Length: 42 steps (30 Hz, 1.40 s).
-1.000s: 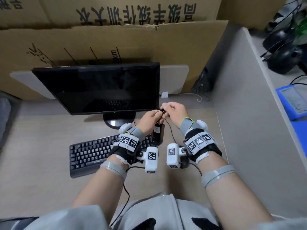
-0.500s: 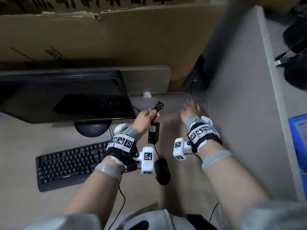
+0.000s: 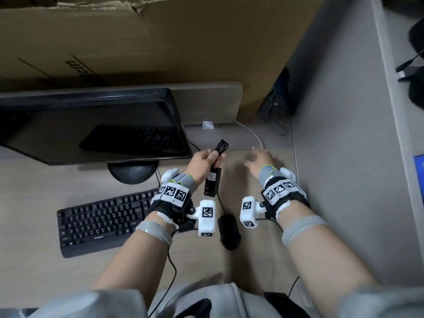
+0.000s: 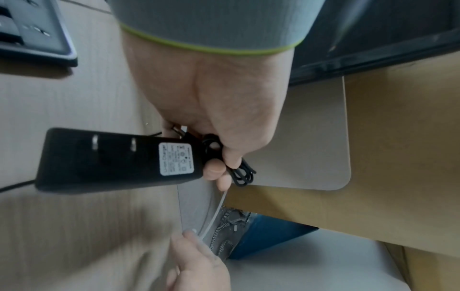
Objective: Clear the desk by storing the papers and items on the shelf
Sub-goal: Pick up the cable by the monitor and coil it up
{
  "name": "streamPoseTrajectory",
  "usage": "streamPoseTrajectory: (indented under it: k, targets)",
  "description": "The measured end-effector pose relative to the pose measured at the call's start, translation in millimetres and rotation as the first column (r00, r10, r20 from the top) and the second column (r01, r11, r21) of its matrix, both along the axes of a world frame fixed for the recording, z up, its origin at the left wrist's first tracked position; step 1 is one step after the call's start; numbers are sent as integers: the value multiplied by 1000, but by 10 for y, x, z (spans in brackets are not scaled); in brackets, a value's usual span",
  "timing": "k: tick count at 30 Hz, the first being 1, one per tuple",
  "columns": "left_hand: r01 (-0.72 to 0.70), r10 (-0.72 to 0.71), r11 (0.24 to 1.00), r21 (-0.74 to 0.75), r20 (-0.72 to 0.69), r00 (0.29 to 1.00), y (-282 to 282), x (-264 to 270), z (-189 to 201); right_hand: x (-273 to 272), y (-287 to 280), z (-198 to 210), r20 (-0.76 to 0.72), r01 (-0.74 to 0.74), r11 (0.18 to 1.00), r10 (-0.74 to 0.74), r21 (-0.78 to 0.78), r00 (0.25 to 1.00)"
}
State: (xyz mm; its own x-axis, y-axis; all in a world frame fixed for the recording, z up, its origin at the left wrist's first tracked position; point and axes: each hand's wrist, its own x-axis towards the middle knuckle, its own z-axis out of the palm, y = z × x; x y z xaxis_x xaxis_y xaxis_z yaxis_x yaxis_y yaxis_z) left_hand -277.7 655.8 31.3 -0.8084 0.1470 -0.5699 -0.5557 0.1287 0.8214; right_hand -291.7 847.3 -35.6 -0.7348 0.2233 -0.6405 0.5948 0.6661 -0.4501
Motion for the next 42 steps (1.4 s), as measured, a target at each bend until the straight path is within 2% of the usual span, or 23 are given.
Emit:
streamPoseTrajectory:
  k: [2, 5, 8, 10, 12, 14, 16, 19, 22, 25, 28, 30, 33, 38, 42]
  targets:
    - [-30, 29, 999, 26, 9, 1000, -55, 63, 7, 161, -88, 88, -78, 96, 979, -111, -179, 991]
    - [-88, 84, 989, 115, 36, 996, -195, 227, 92, 413, -306, 401, -214, 162, 911, -257, -380, 942]
    - [-234, 224, 953, 194, 75, 972, -378, 469, 237, 632, -575, 776, -206, 171, 818, -330, -549, 921]
    - [-322, 297, 928, 186, 152, 943, -469, 575, 256, 696, -691, 922, -179, 103, 750, -286, -653, 941]
    - [-349, 309, 917, 193, 211, 927, -589, 704, 265, 803, -805, 1092, -164, 20, 702, -194, -712, 967]
    - [-299, 266, 926, 231, 164, 950, -753, 858, 377, 939, -961, 1292, -135, -43, 649, -93, -760, 986]
    - [-208, 202, 945, 254, 53, 978, -874, 957, 474, 1033, -1122, 1475, -124, -91, 618, -10, -781, 992]
    - [-219, 229, 960, 175, -41, 973, -1104, 1127, 609, 1210, -1399, 1718, -169, -185, 596, 83, -781, 982]
    - [-233, 243, 967, 101, -101, 965, -1265, 1243, 709, 1287, -1605, 1880, -185, -221, 598, 122, -770, 975]
    - [-268, 291, 941, 206, -86, 953, -1574, 1381, 789, 1373, -1901, 1983, -218, -246, 668, 128, -702, 968]
    - [-265, 272, 919, 291, 15, 962, -1950, 1509, 945, 1452, -2227, 2041, -310, -273, 766, 101, -582, 945]
    - [-258, 258, 904, 340, 47, 965, -2085, 1556, 1022, 1477, -2341, 2037, -321, -280, 774, 105, -568, 941]
    - [-221, 242, 883, 414, 1, 970, -2403, 1632, 1142, 1536, -2660, 2063, -311, -300, 765, 138, -570, 940]
    - [-141, 211, 852, 504, -85, 974, -2883, 1697, 1317, 1565, -3107, 2075, -402, -185, 876, -12, -446, 915]
    - [-91, 166, 870, 484, -115, 979, -3132, 1766, 1408, 1608, -3365, 2091, -458, -173, 892, -42, -417, 888]
